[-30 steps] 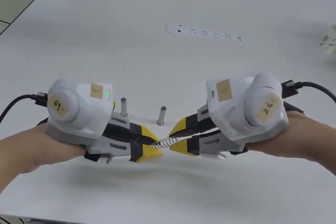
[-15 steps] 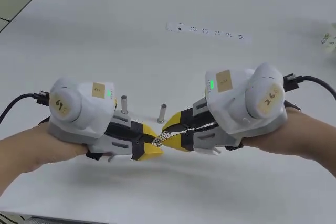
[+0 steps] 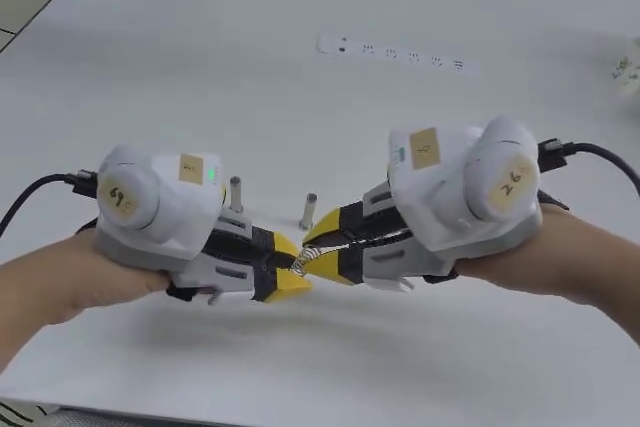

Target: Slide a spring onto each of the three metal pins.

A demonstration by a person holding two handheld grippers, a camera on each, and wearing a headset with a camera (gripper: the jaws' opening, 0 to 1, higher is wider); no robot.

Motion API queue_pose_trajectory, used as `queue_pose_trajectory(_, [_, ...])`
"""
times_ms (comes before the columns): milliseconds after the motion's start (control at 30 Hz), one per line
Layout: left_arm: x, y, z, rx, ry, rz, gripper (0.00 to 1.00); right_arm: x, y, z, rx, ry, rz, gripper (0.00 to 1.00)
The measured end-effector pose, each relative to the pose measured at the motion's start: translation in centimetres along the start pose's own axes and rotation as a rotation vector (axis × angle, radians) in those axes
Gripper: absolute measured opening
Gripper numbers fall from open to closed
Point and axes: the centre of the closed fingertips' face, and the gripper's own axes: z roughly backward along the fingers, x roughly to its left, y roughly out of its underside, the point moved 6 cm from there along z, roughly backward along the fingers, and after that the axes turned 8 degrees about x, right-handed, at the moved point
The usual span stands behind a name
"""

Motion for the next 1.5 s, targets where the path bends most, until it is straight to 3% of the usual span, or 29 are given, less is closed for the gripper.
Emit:
queue_pose_trajectory(100, [-0.02, 0.06, 0.0, 0.002, 0.002, 0.001, 0.02, 0.04, -0.09, -0.11, -0.006, 0.003, 0.0, 0.08])
queue_pose_trajectory(167, [-0.14, -0.1, 0.0, -0.008, 0.006, 0.005, 0.02, 0.07, -0.4, -0.19, -0.038, -0.002, -0.025, 0.08])
queue_pose_trajectory(333, [-0.14, -0.05, -0.06, -0.004, 0.002, 0.001, 0.02, 0.17, -0.4, -0.45, -0.032, 0.004, -0.016, 0.08])
queue_pose_trajectory(433, [-0.16, -0.43, -0.02, -0.02, 0.001, 0.006, 0.02, 0.12, -0.74, -0.46, -0.066, 0.015, -0.036, 0.07])
queue_pose_trajectory(1033, [-0.35, -0.24, 0.32, -0.03, -0.009, 0.019, 0.03, 0.29, -0.85, -0.15, -0.08, 0.031, -0.037, 0.07])
queue_pose_trajectory(1500, [0.07, -0.03, 0.87, -0.03, -0.035, 0.087, 0.11, -0.11, -0.29, 0.05, -0.087, 0.065, -0.06, 0.07])
